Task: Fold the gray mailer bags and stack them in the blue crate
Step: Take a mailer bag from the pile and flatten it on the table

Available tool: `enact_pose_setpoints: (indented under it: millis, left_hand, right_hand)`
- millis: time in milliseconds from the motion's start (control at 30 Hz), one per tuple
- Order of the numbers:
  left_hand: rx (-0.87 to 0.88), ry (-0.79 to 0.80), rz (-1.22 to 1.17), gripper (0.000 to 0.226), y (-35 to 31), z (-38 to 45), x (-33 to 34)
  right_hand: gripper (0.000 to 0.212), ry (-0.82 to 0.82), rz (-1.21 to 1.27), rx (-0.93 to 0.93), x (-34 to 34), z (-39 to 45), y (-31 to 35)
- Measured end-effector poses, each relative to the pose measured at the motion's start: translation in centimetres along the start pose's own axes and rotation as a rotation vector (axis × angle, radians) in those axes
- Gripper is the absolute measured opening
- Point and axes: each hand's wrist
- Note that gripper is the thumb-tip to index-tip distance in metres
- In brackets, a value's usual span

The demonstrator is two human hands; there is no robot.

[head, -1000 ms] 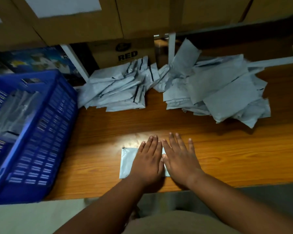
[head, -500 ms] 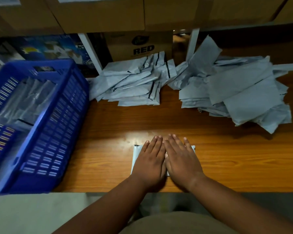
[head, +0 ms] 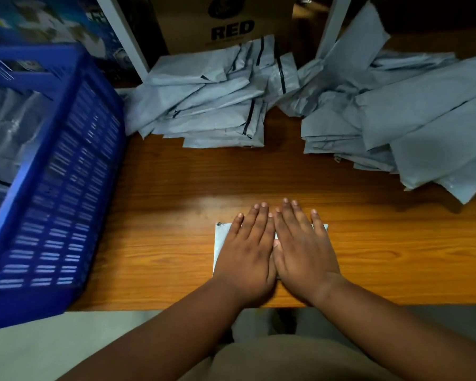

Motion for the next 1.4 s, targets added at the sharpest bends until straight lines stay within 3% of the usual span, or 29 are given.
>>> enact_pose_setpoints:
  millis: [400, 667, 1067, 1400]
  left_hand:
    - [0.088, 0.071, 0.046, 0.069, 2.1, -0.6, -1.9]
    - [-0.044, 0.034, 0.073, 0.068, 4.7, -2.2, -0.9]
    - [-0.031, 0.054, 0.052, 0.072, 4.7, -2.4, -0.9]
    - [-0.020, 0.067, 0.064, 0.073, 4.8, -2.3, -0.8]
  right_hand:
    - [0.071, 0.025, 0.055, 0.030, -1.5, -0.3, 0.7]
    - [0.064, -0.037, -0.008, -0.127, -0.3, 1.5, 3.6]
    - [0.069, -0.075, -0.034, -0.079, 0.9, 2.2, 3.9]
    - [0.073, -0.015, -0.028, -0.058, 1.0, 2.3, 4.0]
Point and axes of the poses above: each hand's wrist, its own z-axis towards the middle knuckle, its own x-axis out of the palm, y = z × x, and after that the axes turned 8 degrees about z, right-handed
